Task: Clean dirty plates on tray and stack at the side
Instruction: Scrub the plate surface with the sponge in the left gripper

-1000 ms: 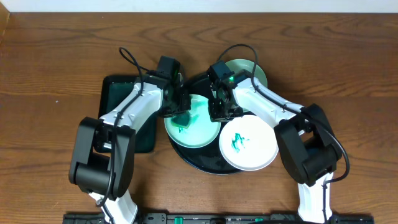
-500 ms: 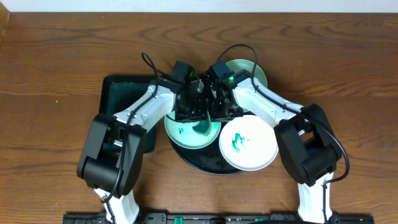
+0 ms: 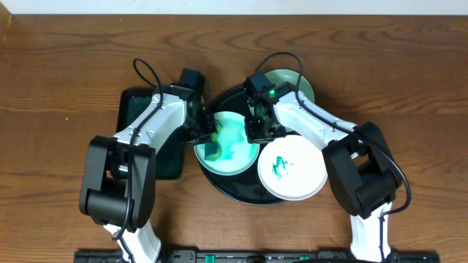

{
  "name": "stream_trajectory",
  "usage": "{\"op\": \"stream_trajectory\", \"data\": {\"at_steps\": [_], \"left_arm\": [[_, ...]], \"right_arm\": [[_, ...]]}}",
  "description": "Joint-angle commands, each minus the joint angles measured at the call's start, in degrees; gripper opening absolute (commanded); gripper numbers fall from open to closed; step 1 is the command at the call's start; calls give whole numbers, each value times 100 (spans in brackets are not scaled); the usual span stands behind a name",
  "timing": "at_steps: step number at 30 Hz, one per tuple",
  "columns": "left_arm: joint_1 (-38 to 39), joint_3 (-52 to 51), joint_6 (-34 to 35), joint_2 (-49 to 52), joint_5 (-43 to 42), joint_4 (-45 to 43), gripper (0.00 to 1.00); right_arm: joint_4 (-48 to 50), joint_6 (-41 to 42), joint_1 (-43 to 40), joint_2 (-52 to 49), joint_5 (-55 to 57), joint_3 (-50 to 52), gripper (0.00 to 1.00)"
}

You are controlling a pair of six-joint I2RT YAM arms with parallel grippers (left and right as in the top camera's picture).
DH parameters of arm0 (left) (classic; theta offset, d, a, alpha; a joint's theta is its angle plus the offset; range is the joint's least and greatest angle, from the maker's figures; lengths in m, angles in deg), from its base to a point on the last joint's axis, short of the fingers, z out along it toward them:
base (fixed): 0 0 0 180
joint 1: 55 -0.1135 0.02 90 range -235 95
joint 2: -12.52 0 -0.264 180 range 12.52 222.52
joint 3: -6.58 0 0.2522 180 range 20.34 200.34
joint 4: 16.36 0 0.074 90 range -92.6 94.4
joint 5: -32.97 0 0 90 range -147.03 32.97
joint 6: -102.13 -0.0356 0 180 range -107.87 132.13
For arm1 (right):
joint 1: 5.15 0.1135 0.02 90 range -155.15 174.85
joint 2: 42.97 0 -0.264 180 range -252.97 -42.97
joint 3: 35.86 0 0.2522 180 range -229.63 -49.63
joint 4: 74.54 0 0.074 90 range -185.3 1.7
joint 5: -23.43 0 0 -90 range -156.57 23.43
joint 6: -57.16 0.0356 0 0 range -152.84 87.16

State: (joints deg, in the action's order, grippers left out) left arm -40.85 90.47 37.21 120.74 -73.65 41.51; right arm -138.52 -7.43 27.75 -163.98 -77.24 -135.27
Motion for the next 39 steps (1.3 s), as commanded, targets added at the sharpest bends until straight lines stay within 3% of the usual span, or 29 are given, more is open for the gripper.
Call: {"op": "stream_trajectory", "data": {"at_steps": [1,6,14,20,23,32,39], "left_arm": [[13,-153,-291,225,811,13,7],[435,-153,-619,225,-98,-243,7],[1163,-153,-291,225,-1113,-927,7],[1191,-153,-72,225,-1073,-1145,7],[999,-153,37,225,-691,-1078,7],[238,-153,142,225,1784,-129,7],[57,-153,133,225,2529,212,7]], "right_arm": [[-74,-83,50,-160,-35,210,1],[-74,-83,52,-160,-35,210,1],[-103,-83,9,-160,-35,210,1],[-101,-83,4,-160,-35,210,1],[-103,-83,4,-160,-35,210,1],[-118,-85,4,-160,-35,210,1],[-94,-85,4,-160,-35,210,1]]}}
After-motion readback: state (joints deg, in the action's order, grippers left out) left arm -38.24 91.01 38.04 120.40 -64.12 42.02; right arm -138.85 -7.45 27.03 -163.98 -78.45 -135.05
